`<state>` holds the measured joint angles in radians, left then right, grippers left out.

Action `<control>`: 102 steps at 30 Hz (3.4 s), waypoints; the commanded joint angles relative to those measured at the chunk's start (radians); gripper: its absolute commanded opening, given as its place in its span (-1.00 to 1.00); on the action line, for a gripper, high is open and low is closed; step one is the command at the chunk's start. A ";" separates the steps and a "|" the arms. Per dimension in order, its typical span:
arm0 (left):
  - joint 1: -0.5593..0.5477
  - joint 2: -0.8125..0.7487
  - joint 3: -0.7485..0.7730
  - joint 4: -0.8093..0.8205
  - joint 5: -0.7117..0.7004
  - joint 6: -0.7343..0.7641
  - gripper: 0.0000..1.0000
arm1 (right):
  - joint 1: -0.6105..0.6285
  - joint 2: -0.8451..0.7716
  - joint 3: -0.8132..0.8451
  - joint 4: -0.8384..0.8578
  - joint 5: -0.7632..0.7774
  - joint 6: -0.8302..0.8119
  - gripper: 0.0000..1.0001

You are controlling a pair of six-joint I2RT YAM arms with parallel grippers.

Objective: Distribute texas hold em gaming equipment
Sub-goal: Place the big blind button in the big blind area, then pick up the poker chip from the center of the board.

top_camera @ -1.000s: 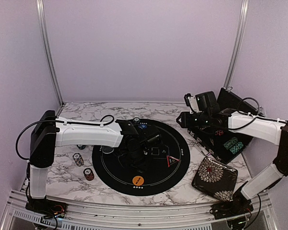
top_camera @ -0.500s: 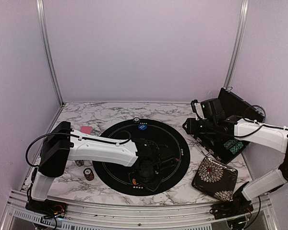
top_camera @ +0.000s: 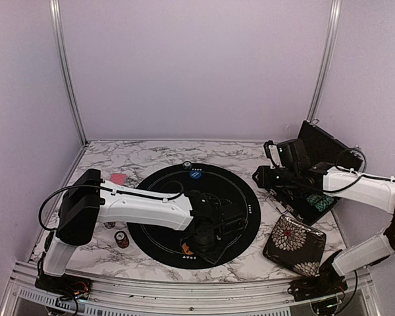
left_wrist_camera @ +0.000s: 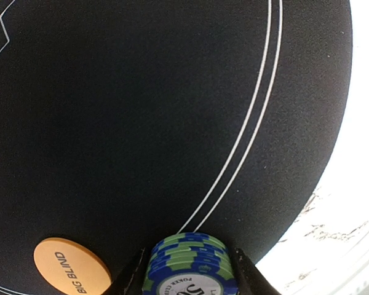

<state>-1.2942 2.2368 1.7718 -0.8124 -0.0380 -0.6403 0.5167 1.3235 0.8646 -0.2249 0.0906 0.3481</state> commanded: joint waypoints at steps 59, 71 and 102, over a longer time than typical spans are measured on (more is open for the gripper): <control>0.510 -0.504 -0.295 -0.073 -0.147 0.076 0.50 | -0.007 0.222 0.304 -0.069 -0.120 -0.068 -0.12; 0.808 -0.614 -0.478 -0.074 -0.106 0.138 0.51 | -0.009 0.352 0.431 -0.101 -0.151 -0.130 -0.12; 1.016 -0.385 -0.463 -0.013 -0.031 0.263 0.52 | -0.009 0.376 0.428 -0.082 -0.212 -0.138 -0.11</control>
<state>-0.2867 1.8202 1.2720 -0.8356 -0.0849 -0.4019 0.5167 1.6871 1.2545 -0.3103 -0.1097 0.2230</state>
